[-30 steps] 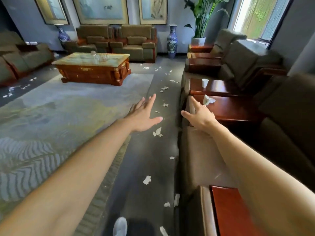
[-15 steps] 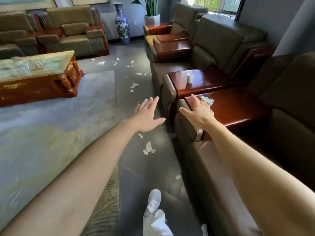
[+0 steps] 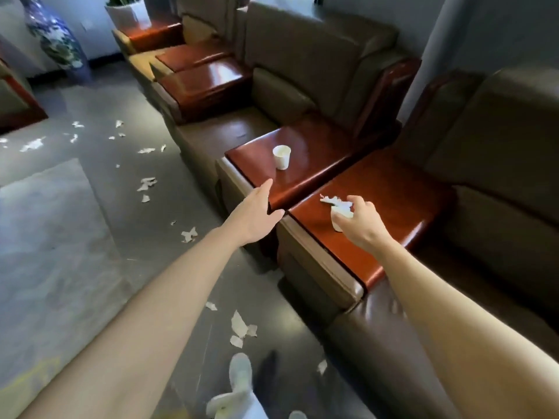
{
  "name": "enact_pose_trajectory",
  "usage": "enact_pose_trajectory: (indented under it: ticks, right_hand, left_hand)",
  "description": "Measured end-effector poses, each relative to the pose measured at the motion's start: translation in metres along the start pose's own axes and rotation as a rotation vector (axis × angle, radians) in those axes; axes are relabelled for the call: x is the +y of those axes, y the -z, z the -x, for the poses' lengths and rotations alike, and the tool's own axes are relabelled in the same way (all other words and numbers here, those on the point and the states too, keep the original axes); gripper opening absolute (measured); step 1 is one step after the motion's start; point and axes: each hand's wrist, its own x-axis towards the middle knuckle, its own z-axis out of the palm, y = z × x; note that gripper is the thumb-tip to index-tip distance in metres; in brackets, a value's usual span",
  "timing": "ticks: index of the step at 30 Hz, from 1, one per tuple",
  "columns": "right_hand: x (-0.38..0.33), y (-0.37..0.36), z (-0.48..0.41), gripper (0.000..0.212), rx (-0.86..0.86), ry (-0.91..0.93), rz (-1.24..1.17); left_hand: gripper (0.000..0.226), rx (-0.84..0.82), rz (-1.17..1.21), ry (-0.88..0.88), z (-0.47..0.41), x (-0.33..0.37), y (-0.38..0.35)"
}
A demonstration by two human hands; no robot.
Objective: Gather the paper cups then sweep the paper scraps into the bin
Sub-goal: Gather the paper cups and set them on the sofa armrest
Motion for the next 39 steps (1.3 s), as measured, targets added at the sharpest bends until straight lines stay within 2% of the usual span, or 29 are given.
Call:
enact_pose_trajectory:
  ticks: [5,12,16,20,23,25,27,30,35,37,39]
  right_hand:
    - [0.016,-0.022,-0.068,0.063,0.058,-0.226,-0.023]
    - [0.039,-0.051,-0.146,0.079,0.018,-0.427,-0.067]
    - [0.072,-0.069,-0.194,0.084,0.052,-0.535,-0.123]
    - [0.112,-0.086,-0.235,0.071,0.118,-0.698,-0.284]
    - [0.128,-0.102,-0.252,0.066,0.116,-0.750,-0.417]
    - [0.134,-0.108,-0.257,0.072,0.088,-0.754,-0.466]
    - [0.136,-0.109,-0.259,0.078,0.040,-0.741,-0.505]
    - [0.136,-0.104,-0.263,0.081,-0.055,-0.692,-0.560]
    - [0.122,-0.102,-0.289,0.076,-0.234,-0.611,-0.605]
    - [0.115,-0.106,-0.300,0.065,-0.133,-0.580,-0.523]
    - [0.118,-0.109,-0.312,0.046,0.097,-0.525,-0.192]
  left_hand:
    - [0.073,-0.098,-0.060,-0.077,-0.116,-0.034,0.004]
    - [0.078,-0.333,-0.038,-0.133,-0.212,-0.052,-0.036]
    - [0.089,-0.394,0.047,-0.128,-0.259,-0.050,-0.084]
    - [0.096,-0.529,0.093,-0.072,-0.275,-0.053,-0.158]
    - [0.106,-0.645,0.139,-0.032,-0.275,-0.054,-0.211]
    - [0.108,-0.604,0.182,-0.044,-0.276,-0.051,-0.232]
    - [0.106,-0.489,0.178,-0.077,-0.282,-0.052,-0.240]
    - [0.108,-0.366,0.035,-0.171,-0.295,-0.060,-0.235]
    - [0.119,-0.393,0.071,-0.163,-0.311,-0.075,-0.220]
    - [0.117,-0.367,0.094,-0.147,-0.315,-0.080,-0.214]
    - [0.120,-0.288,0.152,-0.115,-0.321,-0.085,-0.205]
